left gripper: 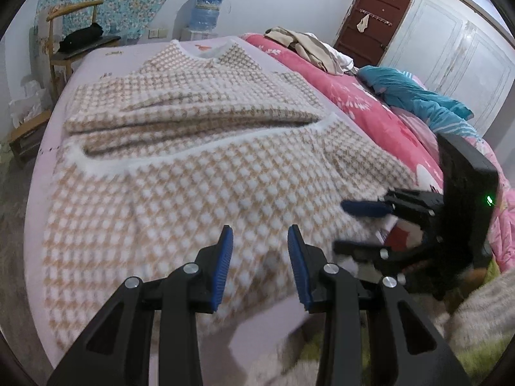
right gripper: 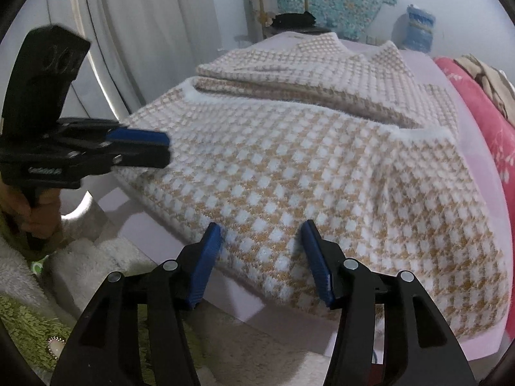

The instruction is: Fold large clothes

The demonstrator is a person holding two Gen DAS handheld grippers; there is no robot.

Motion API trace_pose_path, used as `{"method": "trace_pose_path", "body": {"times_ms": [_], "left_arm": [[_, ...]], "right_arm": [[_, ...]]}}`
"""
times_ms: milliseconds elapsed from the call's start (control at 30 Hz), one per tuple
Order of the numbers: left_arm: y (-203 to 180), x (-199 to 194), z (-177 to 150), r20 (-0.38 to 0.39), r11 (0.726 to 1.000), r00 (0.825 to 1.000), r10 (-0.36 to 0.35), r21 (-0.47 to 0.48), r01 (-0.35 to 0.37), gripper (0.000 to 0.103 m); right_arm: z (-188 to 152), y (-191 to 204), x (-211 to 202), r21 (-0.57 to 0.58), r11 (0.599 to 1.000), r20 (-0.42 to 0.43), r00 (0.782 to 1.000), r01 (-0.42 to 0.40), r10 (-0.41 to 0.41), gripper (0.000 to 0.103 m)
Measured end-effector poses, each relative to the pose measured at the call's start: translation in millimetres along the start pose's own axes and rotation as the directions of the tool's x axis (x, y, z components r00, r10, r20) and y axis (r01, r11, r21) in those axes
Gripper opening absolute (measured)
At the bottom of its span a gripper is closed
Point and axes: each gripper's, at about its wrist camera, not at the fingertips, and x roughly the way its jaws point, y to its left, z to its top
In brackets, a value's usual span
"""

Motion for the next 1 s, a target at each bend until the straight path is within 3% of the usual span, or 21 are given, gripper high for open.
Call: {"method": "trace_pose_path", "body": {"times_ms": [133, 333, 533, 700, 833, 1000], "left_arm": [[4, 1, -15, -0.041, 0.998, 0.998, 0.057, 0.006, -0.057, 0.036], [10, 6, -21, -0.040, 0.998, 0.998, 0.050, -0.043, -0.052, 0.038], [11, 6, -22, -0.039, 0.998, 0.998, 0.046, -0.046, -0.048, 0.038], [11, 6, -22, -0.041, 0.998, 0.998, 0.046, -0.047, -0.048, 0.039], [11, 6, -22, -0.040, 0.998, 0.998, 0.042, -0.051, -0.044, 0.039], [12, 6, -22, -0.037, 0.997, 0.999, 0.035, -0.060, -0.038, 0.039]], "right_arm": [[-2, -1, -1, 0.009, 1.000, 0.007, 1.000, -0.011, 0.010, 0.050], [1, -1, -8, 0.027, 1.000, 0.011, 1.000, -0.016, 0.015, 0.050], [8, -12, -22, 0.088, 0.996, 0.074, 0.997, 0.004, -0.011, 0.054], [3, -22, -1, 0.124, 0.990, -0.004, 0.998, 0.070, -0.070, 0.066], [4, -26, 1, 0.142, 0.988, -0.010, 0.998, 0.065, -0.064, 0.072], [3, -29, 0, 0.160, 0.986, -0.009, 0.999, 0.049, -0.048, 0.072]]}}
